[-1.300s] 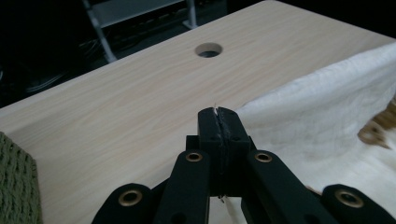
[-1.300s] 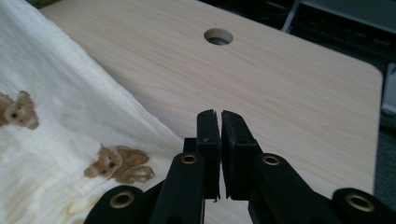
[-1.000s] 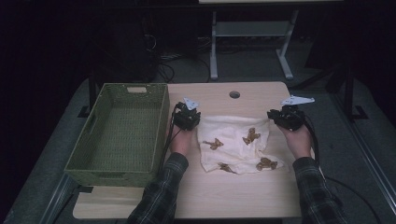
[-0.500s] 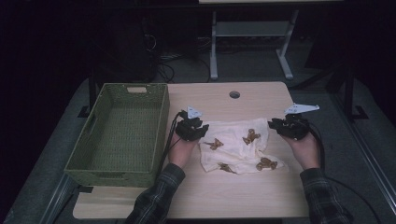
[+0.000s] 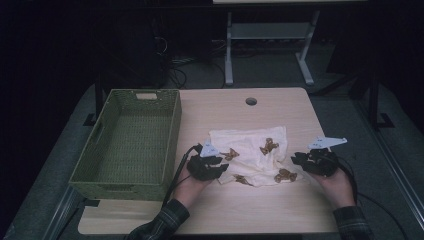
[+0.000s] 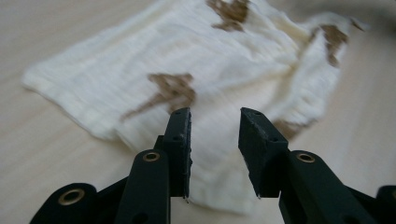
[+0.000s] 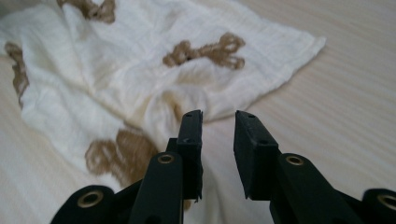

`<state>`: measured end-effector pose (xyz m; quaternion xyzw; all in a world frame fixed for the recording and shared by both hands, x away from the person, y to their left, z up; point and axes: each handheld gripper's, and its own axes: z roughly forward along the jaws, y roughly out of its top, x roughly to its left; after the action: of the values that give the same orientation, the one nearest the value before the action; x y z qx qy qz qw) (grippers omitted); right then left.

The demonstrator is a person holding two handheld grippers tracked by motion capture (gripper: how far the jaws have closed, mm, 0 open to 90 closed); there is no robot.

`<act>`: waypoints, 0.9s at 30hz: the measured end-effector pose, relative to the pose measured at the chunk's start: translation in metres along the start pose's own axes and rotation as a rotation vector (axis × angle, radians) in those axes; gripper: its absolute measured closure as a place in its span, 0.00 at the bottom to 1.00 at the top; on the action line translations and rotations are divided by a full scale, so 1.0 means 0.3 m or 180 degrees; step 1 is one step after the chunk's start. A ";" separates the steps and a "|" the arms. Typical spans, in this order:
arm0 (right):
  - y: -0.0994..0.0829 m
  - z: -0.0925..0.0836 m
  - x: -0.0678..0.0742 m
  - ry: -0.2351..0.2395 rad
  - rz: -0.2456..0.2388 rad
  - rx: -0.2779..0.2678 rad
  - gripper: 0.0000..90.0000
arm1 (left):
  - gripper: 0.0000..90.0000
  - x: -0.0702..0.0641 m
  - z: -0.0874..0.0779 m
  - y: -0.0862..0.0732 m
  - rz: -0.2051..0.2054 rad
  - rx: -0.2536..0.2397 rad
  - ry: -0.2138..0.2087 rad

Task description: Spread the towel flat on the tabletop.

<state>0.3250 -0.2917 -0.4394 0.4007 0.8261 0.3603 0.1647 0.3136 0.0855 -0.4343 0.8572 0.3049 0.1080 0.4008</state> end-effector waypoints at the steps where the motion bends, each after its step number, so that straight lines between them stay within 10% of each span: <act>1: -0.010 -0.006 0.005 -0.0017 -0.0015 0.0030 0.80 | 0.71 -0.011 -0.002 -0.013 0.0008 0.0014 -0.0019; 14: -0.119 -0.047 0.019 -0.0041 0.0117 0.0190 0.79 | 0.70 -0.074 0.050 -0.081 0.0228 0.0314 -0.0081; 20: -0.133 -0.018 0.008 0.0054 0.0158 0.0302 0.84 | 0.97 -0.062 0.054 -0.076 0.0284 0.0401 -0.0018; 27: -0.136 -0.026 0.009 0.0132 0.0101 0.0291 0.95 | 0.99 -0.038 0.012 -0.069 0.0170 0.0345 -0.0076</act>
<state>0.2969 -0.3102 -0.4636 0.4133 0.8385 0.3330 0.1233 0.2970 0.0865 -0.4514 0.8867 0.2825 0.0917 0.3544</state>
